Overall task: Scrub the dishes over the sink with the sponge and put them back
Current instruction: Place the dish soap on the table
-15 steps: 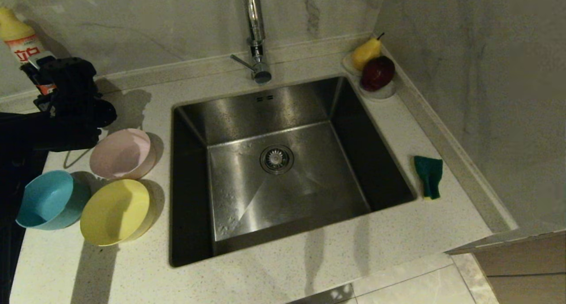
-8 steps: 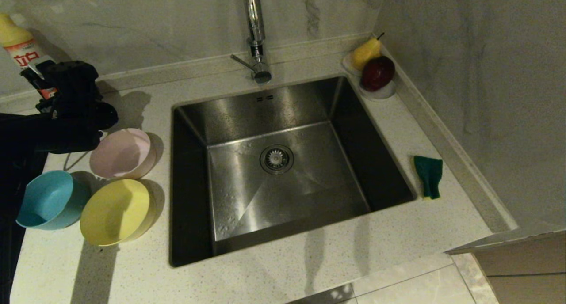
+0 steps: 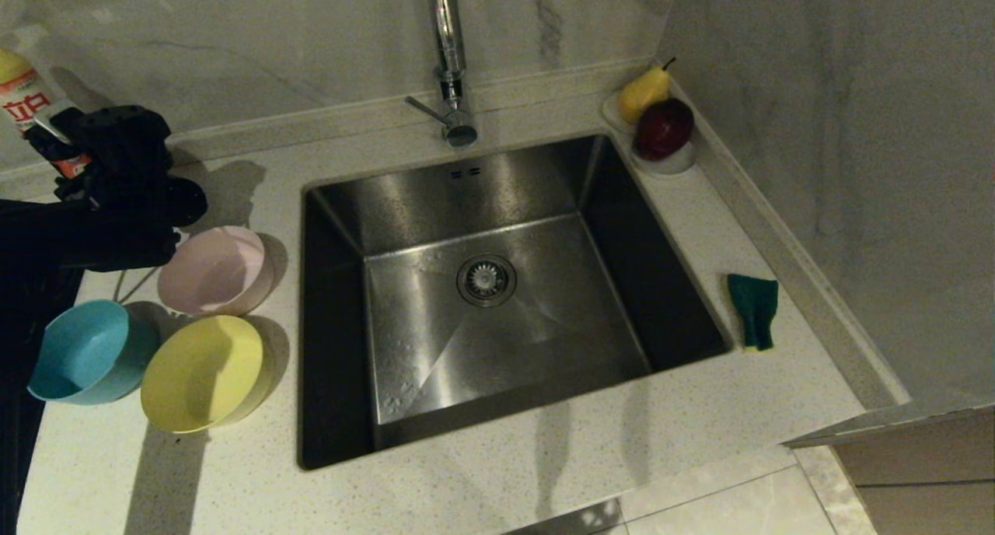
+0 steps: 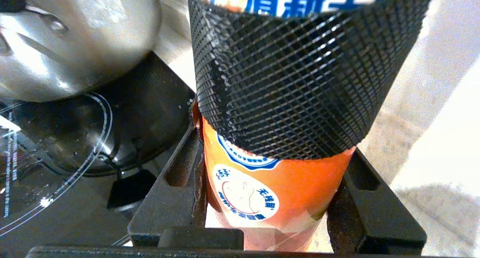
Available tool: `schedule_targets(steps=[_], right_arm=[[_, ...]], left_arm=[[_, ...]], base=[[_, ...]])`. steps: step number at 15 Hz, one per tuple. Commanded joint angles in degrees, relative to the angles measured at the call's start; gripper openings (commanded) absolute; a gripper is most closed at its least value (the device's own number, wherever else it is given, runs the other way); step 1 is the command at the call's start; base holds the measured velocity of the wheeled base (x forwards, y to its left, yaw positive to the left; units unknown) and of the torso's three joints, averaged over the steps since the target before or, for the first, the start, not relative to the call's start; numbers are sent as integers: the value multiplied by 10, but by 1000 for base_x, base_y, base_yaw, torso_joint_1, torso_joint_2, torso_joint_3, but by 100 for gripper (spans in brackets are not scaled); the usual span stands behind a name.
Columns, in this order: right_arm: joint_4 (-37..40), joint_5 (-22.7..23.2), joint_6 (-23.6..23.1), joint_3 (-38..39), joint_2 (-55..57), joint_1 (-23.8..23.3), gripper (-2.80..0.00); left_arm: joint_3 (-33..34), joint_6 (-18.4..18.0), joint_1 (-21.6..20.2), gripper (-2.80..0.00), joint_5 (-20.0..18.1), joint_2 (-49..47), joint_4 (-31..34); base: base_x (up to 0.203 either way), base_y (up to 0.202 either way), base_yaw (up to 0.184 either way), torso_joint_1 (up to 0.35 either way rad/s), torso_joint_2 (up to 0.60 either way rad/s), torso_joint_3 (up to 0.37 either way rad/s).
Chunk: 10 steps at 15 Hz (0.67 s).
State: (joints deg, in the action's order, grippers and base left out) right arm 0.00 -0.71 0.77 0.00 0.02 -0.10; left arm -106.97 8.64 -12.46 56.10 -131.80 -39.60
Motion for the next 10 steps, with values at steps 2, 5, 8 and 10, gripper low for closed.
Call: schedule_targets(steps=[2,5,8,10], right_arm=[[0,0,0,0,0,0,-280],[0,0,0,0,0,0,-280],[0,0,0,0,0,0,-280],[0,0,0,0,0,0,-280]], left_arm=[[8,1,0,-280,5,-6,-5],[11,1,0,-280,7,-11,-19],[12,4,0,-280,6,-19,-21],[12,4,0,-280,5,-22,-21]], base=[[0,0,0,0,0,0],[0,0,0,0,0,0],[0,0,0,0,0,0],[0,0,0,0,0,0]])
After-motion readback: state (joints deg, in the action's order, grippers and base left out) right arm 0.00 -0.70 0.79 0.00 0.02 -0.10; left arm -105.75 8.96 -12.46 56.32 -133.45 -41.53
